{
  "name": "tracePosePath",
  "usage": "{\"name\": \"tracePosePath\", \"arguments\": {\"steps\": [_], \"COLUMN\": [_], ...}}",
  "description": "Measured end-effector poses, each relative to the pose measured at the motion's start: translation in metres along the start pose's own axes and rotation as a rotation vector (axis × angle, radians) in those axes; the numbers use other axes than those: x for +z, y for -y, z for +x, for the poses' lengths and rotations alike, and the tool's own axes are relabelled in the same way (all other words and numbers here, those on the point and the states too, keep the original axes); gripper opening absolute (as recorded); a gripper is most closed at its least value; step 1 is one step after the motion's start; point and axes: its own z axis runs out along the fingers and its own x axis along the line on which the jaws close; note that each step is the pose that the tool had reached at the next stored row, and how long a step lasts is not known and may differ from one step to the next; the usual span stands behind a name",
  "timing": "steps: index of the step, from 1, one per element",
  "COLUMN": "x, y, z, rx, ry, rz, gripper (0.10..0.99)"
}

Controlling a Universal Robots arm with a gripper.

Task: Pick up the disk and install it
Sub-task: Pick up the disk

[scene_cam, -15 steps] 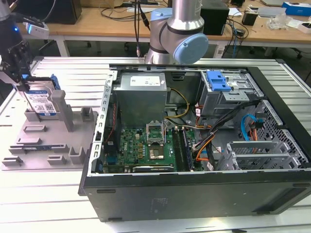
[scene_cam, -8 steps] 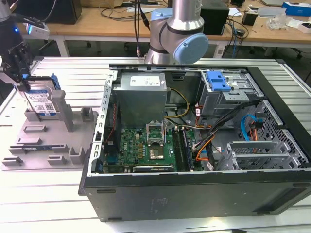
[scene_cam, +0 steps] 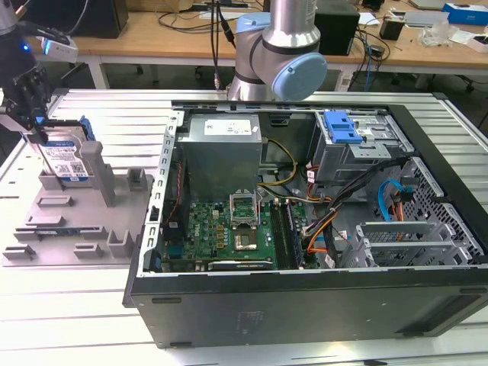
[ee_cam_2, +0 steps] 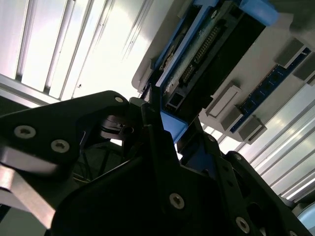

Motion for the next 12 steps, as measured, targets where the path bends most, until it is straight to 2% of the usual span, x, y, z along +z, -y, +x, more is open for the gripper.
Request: {"name": "tracePosePath", "arguments": {"steps": [12], "x": [0.0002], "y": [0.0], "z": [0.0], "rx": [0.0], "ry": [0.0], "rz": [0.0], "gripper": [0.369]}}
